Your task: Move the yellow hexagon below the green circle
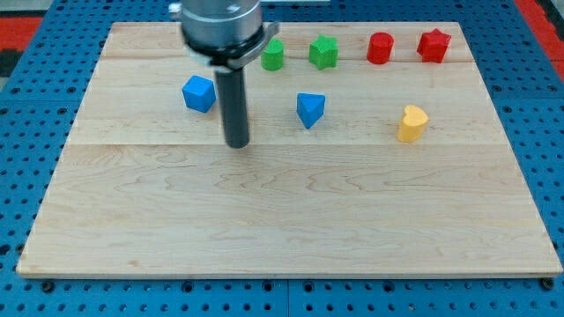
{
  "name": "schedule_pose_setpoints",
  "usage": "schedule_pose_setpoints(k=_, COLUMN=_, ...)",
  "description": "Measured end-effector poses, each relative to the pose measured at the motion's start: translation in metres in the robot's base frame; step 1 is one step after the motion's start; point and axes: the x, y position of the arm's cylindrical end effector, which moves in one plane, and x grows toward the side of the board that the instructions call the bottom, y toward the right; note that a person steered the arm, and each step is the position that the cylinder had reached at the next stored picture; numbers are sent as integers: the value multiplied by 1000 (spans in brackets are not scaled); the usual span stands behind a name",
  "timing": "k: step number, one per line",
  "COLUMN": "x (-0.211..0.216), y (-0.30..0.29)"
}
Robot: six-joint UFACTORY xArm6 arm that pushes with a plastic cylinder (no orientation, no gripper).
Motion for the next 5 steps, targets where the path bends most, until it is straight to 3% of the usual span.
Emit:
schedule_pose_setpoints(k=1, x=-16, y=-28)
schedule_pose_setpoints(k=2, x=-33, y=-16)
schedule_pose_setpoints(k=4, x=-57, y=65)
schedule_pose_setpoints(k=5, x=-65, y=76)
